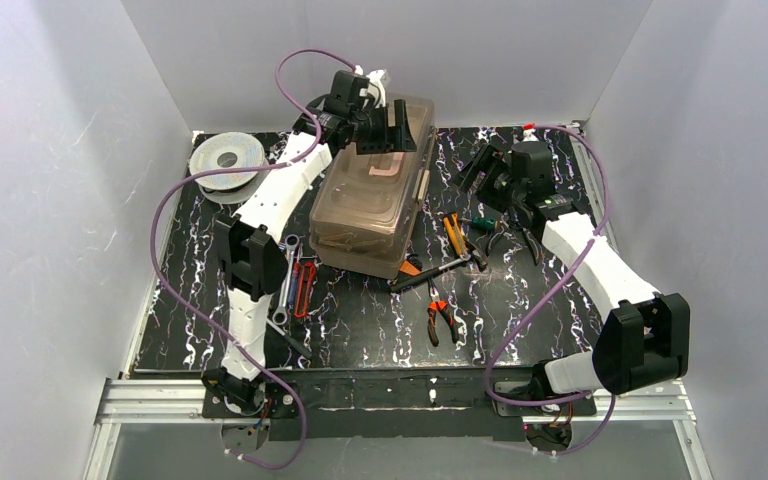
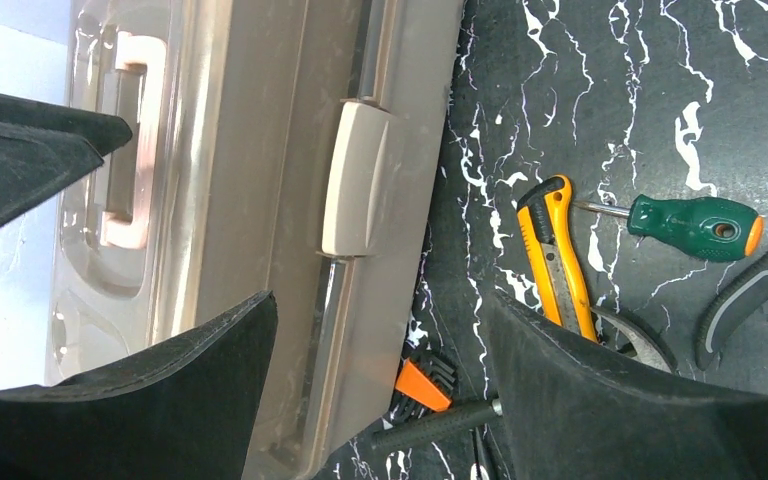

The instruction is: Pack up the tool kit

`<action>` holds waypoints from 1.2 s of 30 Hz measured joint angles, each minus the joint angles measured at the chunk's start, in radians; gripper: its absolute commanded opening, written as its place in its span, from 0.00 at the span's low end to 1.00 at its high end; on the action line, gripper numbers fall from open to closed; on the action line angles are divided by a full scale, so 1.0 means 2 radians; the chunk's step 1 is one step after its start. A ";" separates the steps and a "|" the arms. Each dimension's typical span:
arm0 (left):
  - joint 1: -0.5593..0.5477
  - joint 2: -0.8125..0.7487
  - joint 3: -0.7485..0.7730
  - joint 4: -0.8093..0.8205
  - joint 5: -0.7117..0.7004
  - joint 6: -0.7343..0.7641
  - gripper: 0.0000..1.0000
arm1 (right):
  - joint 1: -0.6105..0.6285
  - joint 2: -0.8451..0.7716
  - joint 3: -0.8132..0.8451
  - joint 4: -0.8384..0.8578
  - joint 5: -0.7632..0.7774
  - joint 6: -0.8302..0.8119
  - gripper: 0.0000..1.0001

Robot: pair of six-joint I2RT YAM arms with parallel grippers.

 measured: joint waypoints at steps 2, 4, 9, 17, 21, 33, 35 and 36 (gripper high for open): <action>-0.002 0.004 0.003 -0.006 -0.004 -0.003 0.74 | 0.000 0.000 -0.001 0.000 0.002 -0.001 0.84; -0.007 0.010 0.010 -0.018 -0.008 -0.003 0.74 | 0.000 0.000 -0.001 0.000 0.003 -0.001 0.84; -0.019 0.034 0.062 -0.059 -0.042 0.004 0.75 | 0.000 0.000 -0.001 0.000 0.005 -0.001 0.84; -0.055 0.051 0.108 -0.123 -0.136 0.037 0.76 | 0.000 -0.004 -0.012 -0.001 0.007 -0.002 0.84; -0.063 0.063 0.123 -0.122 -0.138 0.042 0.79 | 0.000 -0.019 -0.019 -0.001 0.013 -0.005 0.84; 0.017 0.026 0.015 -0.005 0.093 -0.062 0.76 | -0.004 -0.049 -0.034 -0.001 0.018 -0.010 0.84; 0.030 0.009 -0.027 0.039 0.128 -0.090 0.75 | -0.004 -0.047 -0.034 -0.001 0.014 -0.010 0.81; 0.035 0.001 -0.046 0.056 0.142 -0.103 0.75 | -0.005 -0.044 -0.033 -0.001 0.008 -0.010 0.81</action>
